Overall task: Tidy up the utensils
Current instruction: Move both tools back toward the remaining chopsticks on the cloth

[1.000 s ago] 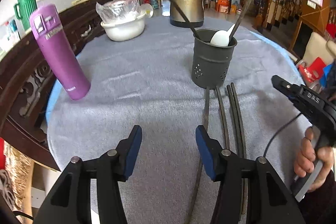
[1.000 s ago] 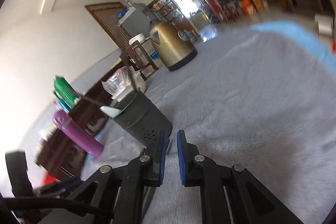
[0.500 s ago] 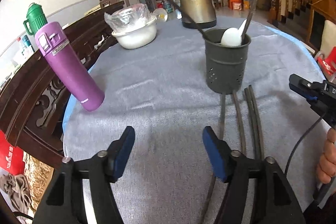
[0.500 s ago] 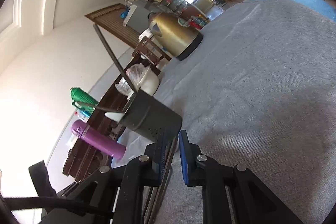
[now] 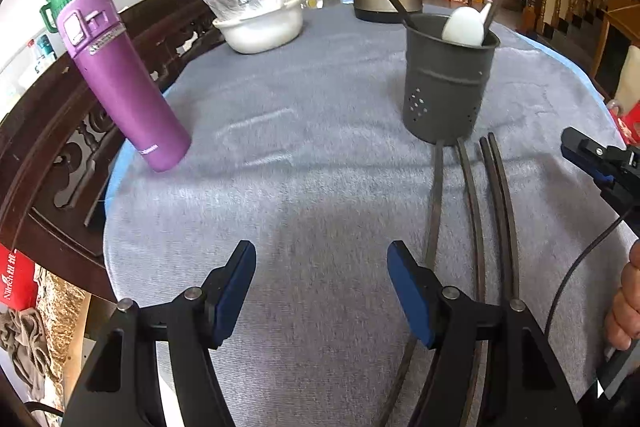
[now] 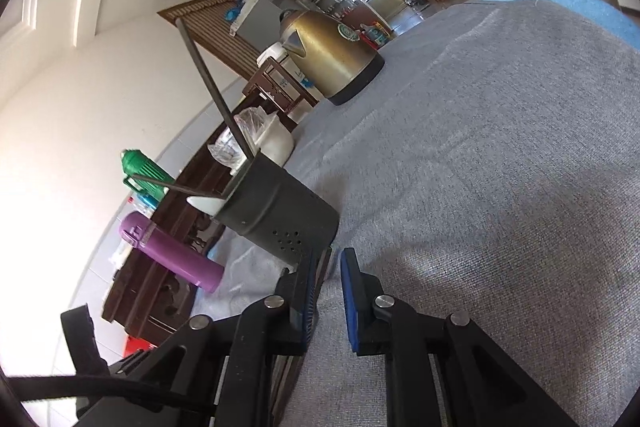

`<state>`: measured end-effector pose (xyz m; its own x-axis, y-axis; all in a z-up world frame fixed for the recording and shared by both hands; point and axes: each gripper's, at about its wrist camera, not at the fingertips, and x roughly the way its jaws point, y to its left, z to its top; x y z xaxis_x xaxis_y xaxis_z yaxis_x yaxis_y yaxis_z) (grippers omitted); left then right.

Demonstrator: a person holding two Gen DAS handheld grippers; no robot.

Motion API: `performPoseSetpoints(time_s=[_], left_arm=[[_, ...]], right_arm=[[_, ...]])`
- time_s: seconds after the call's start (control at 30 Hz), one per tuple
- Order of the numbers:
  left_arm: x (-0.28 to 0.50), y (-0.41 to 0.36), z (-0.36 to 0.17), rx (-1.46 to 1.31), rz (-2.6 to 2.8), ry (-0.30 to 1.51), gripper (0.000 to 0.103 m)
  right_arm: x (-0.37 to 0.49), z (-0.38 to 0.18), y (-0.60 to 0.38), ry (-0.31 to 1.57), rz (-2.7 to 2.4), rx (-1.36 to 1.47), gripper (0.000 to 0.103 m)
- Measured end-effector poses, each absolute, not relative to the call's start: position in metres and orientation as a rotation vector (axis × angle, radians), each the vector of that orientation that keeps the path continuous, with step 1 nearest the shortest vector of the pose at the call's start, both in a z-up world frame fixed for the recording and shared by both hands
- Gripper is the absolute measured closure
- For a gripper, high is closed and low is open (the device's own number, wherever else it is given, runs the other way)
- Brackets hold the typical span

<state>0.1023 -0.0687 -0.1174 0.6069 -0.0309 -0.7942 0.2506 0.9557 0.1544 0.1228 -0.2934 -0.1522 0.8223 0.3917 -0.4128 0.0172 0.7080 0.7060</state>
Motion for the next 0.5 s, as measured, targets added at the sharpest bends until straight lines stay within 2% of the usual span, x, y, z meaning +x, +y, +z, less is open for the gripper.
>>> performPoseSetpoints(time_s=[0.5], left_arm=[[0.092,-0.118,-0.106,0.259,-0.365,0.913,0.034]], right_arm=[[0.130,-0.153,-0.285,0.624,0.183,0.703,0.087]])
